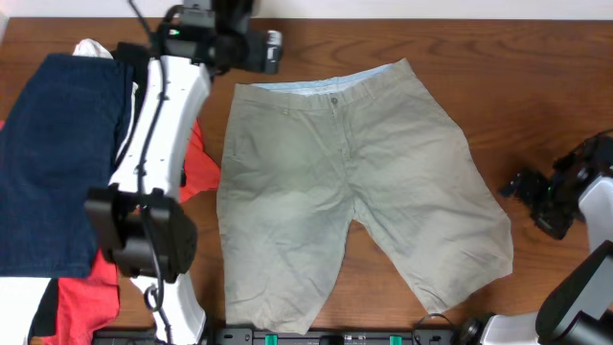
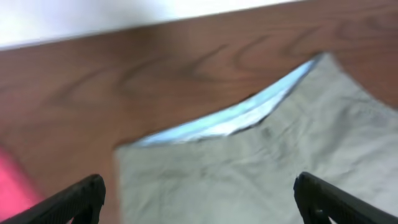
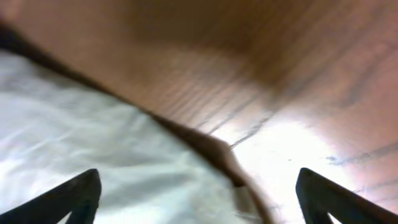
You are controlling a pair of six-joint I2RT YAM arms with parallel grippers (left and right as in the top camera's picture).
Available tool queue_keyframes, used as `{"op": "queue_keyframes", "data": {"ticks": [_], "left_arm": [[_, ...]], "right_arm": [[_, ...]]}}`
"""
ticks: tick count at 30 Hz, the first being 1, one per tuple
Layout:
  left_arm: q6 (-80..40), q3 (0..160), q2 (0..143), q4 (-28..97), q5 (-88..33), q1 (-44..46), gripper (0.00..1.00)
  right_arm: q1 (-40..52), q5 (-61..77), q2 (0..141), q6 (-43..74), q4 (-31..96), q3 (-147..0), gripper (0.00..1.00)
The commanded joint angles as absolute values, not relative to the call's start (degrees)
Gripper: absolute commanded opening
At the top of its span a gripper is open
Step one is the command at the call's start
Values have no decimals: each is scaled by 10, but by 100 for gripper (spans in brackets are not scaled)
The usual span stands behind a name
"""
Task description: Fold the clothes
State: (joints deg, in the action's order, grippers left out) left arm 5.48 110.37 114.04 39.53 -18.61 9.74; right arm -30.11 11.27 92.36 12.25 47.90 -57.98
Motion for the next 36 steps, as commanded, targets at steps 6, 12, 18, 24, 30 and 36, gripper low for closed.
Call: {"op": "queue_keyframes", "data": {"ticks": [6, 12, 18, 24, 30, 36], "left_arm": [[173, 1101, 1208, 310, -193, 213, 98], [236, 1101, 1261, 309, -166, 269, 98], [296, 1101, 1314, 307, -119, 306, 98], [300, 1101, 1351, 298, -81, 319, 98], [298, 1101, 1387, 299, -81, 319, 98], [298, 1101, 1402, 308, -81, 319, 98]], "right_arm": [[-278, 153, 922, 76, 540, -674, 99], [-257, 152, 922, 76, 541, -675, 99], [-241, 152, 922, 76, 540, -675, 99], [-208, 148, 922, 76, 535, -674, 99], [-182, 135, 922, 76, 535, -674, 99], [-175, 133, 922, 76, 534, -674, 99]]}}
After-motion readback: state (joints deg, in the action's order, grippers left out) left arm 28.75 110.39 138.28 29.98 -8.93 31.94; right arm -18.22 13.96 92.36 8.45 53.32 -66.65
